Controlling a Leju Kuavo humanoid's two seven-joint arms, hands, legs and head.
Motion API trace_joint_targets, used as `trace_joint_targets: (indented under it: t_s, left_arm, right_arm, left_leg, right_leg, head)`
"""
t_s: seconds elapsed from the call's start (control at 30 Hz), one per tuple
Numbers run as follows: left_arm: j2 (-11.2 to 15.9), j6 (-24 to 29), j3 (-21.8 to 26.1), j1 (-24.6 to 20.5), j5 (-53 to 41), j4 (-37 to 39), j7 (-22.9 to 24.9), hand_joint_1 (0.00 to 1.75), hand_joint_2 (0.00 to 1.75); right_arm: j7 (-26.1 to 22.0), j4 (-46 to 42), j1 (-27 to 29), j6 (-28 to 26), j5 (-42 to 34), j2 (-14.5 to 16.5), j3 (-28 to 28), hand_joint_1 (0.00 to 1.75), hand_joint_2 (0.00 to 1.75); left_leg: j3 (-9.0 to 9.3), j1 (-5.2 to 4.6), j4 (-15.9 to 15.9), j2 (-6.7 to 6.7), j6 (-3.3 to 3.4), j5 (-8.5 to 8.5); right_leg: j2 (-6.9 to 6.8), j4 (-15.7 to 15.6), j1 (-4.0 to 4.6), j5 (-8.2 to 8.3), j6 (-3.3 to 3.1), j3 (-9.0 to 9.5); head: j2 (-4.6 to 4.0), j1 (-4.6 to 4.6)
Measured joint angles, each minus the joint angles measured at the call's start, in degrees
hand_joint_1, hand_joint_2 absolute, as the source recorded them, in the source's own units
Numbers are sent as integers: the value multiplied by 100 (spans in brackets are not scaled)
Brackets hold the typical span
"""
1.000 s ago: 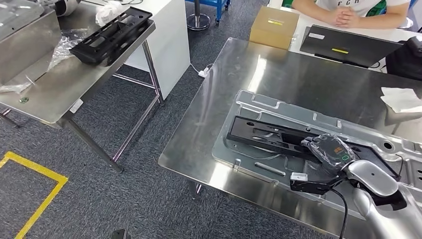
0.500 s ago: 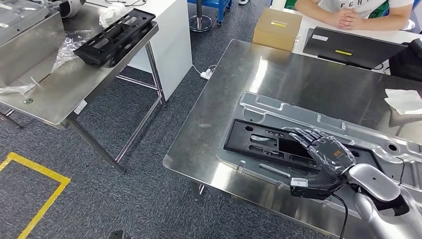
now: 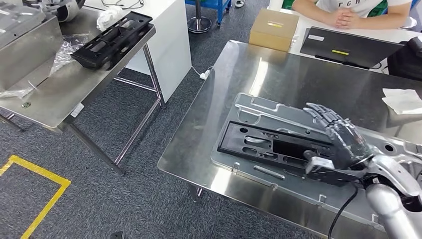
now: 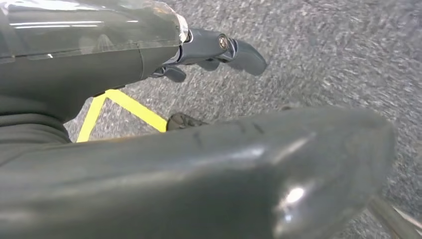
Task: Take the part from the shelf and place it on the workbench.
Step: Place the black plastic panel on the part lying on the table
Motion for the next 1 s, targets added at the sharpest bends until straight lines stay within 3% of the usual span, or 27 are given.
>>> trace_joint_targets:
  t_s: [0.07,0.13,0.23,0.27,0.3,0.33,0.4,0.43,0.5,0.6,0.67,0.73,0.77,0.8,0.83,0.87,0.93,0.97,1.0]
  left_arm:
    - [-6,13,-12,2,0,0,23,0,0]
    - [-28,11,-44,11,7,0,37,0,0]
    - [-46,-46,-85,20,45,0,37,0,0]
    - [-49,-67,-90,23,70,0,34,0,0]
    - [-51,-83,-93,27,90,0,32,0,0]
    - [-55,-99,-96,28,104,0,29,0,0]
    - [-54,-119,-98,23,111,0,18,0,0]
    - [-45,-126,-98,16,113,0,9,0,0]
    - [-29,-136,-98,10,119,0,-14,0,0]
    - [-26,-143,-98,27,144,1,-32,0,0]
    - [-26,-143,-99,25,189,1,-34,0,0]
    - [-26,-141,-100,18,227,1,-28,0,0]
    - [-26,-137,-100,17,249,1,-17,0,0]
    - [-26,-133,-99,18,273,1,-2,0,0]
    - [-27,-127,-99,21,298,1,12,0,0]
    - [-27,-123,-98,22,318,1,23,0,0]
    - [2,-109,-97,16,342,2,29,0,0]
    - [13,-103,-96,8,361,2,25,0,0]
    - [22,-95,-93,-4,385,1,21,0,0]
  right_arm:
    - [-265,-394,159,1,-1306,106,-473,0,0]
    - [-464,-855,360,-8,-2242,174,-991,0,0]
    - [-661,-1547,750,-22,-3027,270,-1793,0,0]
    - [-692,-1733,891,-16,-3137,296,-2014,0,0]
    - [-706,-1883,1021,-8,-3198,316,-2188,0,0]
    - [-715,-2011,1133,4,-3244,331,-2341,0,0]
    - [-722,-2200,1306,21,-3318,356,-2607,0,0]
    - [-723,-2269,1388,19,-3344,371,-2724,0,0]
    - [-724,-2397,1592,-27,-3365,422,-2913,0,0]
    - [-738,-2584,1881,-147,-3328,535,-3050,0,0]
    - [-730,-2705,2050,-238,-3307,604,-3118,0,0]
    - [-704,-2841,2279,-366,-3300,676,-3202,0,0]
    - [-689,-2911,2415,-439,-3297,716,-3247,0,0]
    - [-676,-2982,2558,-511,-3294,759,-3294,0,0]
    - [-666,-3054,2691,-575,-3292,802,-3344,0,0]
    - [-661,-3118,2801,-623,-3292,838,-3392,0,0]
    - [-622,-3226,2962,-688,-3297,910,-3486,0,0]
    - [-572,-3257,3025,-716,-3305,942,-3526,0,0]
    - [-508,-3277,3085,-748,-3315,980,-3560,0,0]
  left_leg:
    - [36,11,-99,-6,23,21]
    - [100,43,-224,-8,55,85]
    - [122,59,-283,-12,84,124]
    - [116,65,-274,-12,78,118]
    - [112,79,-258,-11,65,107]
    - [106,99,-230,-9,40,90]
    - [70,142,-122,-8,-46,30]
    - [32,147,-35,-12,-96,-5]
    - [-39,134,78,-21,-178,-35]
    - [-94,143,127,-14,-253,-67]
    - [-214,156,473,5,-288,-398]
    - [-414,152,1193,13,-293,-895]
    - [-475,141,1507,13,-280,-1070]
    - [-442,124,1639,12,-242,-1142]
    - [-300,95,1540,11,-179,-1110]
    - [-42,45,1208,9,-80,-996]
    - [544,-88,318,20,203,-792]
    - [723,-145,9,28,314,-717]
    - [798,-191,-156,34,382,-673]
  right_leg:
    - [-15,-18,-9,-22,61,17]
    - [-7,113,-13,-186,112,-4]
    - [15,1062,-38,-709,178,-424]
    - [15,1354,-57,-793,207,-565]
    - [13,1458,-83,-763,240,-620]
    - [10,1345,-114,-628,276,-572]
    - [5,700,-180,-275,366,-266]
    - [23,421,-195,-160,368,-146]
    - [58,219,-185,-115,294,-80]
    - [55,251,-160,-54,118,-154]
    - [33,243,-149,4,23,-216]
    - [8,243,-105,64,-43,-293]
    - [-5,243,-72,97,-68,-337]
    - [-13,243,-31,134,-88,-381]
    - [-17,242,11,172,-107,-425]
    - [-13,239,60,215,-126,-467]
    - [-8,209,118,311,-151,-515]
    - [-8,177,106,364,-138,-519]
    - [-12,143,72,418,-114,-516]
  head:
    - [0,-1]
    - [0,-2]
    - [0,-1]
    - [0,-1]
    - [0,-1]
    - [0,-1]
    - [-1,0]
    - [-1,-1]
    - [-1,-2]
    - [-1,-5]
    - [0,-6]
    - [0,-7]
    - [0,-7]
    - [0,-7]
    - [0,-7]
    - [0,-7]
    - [1,0]
    - [0,5]
    - [1,10]
